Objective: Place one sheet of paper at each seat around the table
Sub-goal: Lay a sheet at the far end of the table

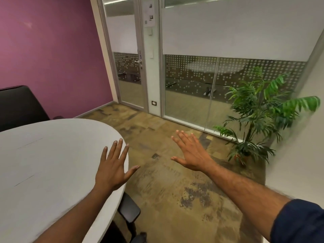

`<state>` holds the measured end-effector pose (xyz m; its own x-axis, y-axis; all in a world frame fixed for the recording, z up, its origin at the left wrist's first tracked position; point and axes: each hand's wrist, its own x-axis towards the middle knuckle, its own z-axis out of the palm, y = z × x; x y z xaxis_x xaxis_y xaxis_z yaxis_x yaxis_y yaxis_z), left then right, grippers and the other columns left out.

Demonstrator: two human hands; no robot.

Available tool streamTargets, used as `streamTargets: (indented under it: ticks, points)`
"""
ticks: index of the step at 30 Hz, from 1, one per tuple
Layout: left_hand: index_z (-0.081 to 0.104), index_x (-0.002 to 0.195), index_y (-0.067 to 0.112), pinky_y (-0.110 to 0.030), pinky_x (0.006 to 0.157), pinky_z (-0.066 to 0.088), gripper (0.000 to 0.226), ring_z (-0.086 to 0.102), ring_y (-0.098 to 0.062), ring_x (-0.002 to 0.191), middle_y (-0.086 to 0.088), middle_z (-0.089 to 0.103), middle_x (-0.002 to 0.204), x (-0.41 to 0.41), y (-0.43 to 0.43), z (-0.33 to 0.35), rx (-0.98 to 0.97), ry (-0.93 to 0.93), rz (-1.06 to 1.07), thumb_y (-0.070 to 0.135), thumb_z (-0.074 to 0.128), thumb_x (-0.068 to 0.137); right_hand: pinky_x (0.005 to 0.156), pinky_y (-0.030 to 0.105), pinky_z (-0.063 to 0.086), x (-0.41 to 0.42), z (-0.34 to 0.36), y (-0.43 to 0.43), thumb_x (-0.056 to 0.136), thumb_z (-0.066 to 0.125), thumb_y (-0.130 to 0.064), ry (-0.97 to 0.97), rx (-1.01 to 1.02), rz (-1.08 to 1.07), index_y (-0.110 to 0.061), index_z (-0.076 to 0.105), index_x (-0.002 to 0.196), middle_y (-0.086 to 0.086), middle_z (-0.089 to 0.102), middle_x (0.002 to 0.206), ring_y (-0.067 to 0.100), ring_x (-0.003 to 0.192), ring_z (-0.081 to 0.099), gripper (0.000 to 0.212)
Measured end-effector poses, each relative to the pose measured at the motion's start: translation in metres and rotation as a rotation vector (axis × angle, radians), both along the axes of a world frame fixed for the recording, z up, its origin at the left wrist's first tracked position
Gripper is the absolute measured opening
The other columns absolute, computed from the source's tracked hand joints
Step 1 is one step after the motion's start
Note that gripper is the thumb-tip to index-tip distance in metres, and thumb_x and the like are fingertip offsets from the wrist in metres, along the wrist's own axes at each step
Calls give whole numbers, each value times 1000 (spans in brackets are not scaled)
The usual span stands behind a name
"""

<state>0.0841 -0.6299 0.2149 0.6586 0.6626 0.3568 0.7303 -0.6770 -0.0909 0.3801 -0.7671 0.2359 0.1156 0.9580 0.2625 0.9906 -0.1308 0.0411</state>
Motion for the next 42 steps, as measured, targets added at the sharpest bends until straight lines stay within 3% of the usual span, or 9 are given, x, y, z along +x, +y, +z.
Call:
streamTargets:
  ticks: [8,17,29,42]
  points:
    - [22,155,19,-51,123,7,94,8,-25,152,-8,9,165,106,26,11,-28,-43,102,81,15,86,124,50,3,112,16,56,88,30,-75,0,-21,82,-23,16,157,8,7,166,23,153,6,87]
    - [24,155,20,-51,123,7,92,8,-25,152,-7,11,165,149,102,-8,-24,-28,174,82,17,86,123,48,2,151,-8,165,88,31,-74,37,-35,222,-23,17,156,9,9,166,24,153,6,86]
    - [26,154,21,-51,122,6,94,8,-25,152,-8,12,164,170,260,-52,-130,-25,267,84,18,85,124,48,1,169,-30,362,89,34,-73,18,-136,383,-25,14,157,7,4,167,22,154,1,85]
    - [30,153,20,-51,121,-4,93,8,-25,151,-5,15,164,154,386,-89,-204,-35,611,83,25,85,124,48,2,133,-73,583,89,26,-75,69,-193,679,-25,19,156,8,7,166,23,153,4,84]
